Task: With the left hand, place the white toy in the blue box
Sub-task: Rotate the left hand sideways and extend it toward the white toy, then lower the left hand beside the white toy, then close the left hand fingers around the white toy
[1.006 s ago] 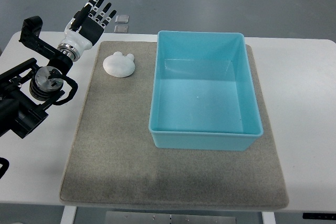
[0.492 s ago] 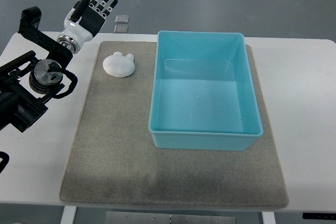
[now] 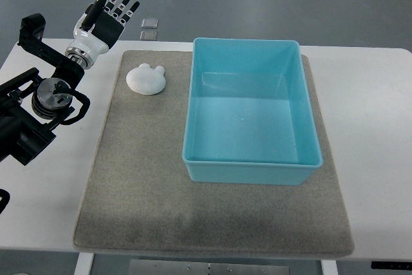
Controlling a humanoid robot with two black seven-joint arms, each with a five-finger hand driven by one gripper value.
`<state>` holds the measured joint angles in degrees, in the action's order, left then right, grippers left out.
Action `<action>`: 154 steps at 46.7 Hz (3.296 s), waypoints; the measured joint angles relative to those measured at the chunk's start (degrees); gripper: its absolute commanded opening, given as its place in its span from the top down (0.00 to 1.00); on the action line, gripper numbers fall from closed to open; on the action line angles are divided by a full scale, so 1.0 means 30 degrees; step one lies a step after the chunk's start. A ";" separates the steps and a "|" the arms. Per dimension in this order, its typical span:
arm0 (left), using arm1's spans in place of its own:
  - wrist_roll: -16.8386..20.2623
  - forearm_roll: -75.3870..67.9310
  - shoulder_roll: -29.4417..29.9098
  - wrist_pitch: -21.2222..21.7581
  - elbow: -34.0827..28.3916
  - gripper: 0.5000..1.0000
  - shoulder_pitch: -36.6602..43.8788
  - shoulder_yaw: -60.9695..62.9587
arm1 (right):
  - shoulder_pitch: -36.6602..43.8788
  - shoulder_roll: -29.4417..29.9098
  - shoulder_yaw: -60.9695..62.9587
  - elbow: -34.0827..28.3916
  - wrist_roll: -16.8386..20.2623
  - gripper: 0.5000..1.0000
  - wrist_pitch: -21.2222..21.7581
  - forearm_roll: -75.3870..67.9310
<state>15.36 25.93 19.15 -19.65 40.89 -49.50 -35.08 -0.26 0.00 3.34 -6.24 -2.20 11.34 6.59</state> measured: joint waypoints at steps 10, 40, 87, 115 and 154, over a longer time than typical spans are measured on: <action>-0.0001 0.0000 0.0124 -0.0660 -0.0184 0.01 0.0033 0.0001 | 0.0000 0.0000 0.0000 0.0000 0.0000 0.13 0.0000 -0.0006; 0.0226 -0.6915 0.1008 -0.0280 -0.1342 0.46 -0.0415 0.0445 | 0.0001 0.0000 0.0000 0.0000 0.0000 0.13 0.0000 0.0000; 0.6549 -2.8049 0.2844 0.1836 -0.0590 0.02 -0.0974 0.0614 | 0.0004 0.0000 0.0000 0.0000 0.0000 0.13 0.0000 -0.0001; 0.6549 -3.6000 0.3490 0.5124 -0.0827 0.08 -0.1248 0.3747 | 0.0000 0.0000 0.0000 0.0000 0.0000 0.13 0.0000 -0.0002; 0.6546 -3.6152 0.2989 0.6321 -0.0850 0.27 -0.1781 0.5850 | -0.0001 0.0000 0.0000 0.0000 0.0000 0.13 0.0001 0.0000</action>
<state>35.00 -82.53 28.12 -0.69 38.34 -54.84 -17.53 -0.26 0.00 3.34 -6.24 -2.20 11.34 6.59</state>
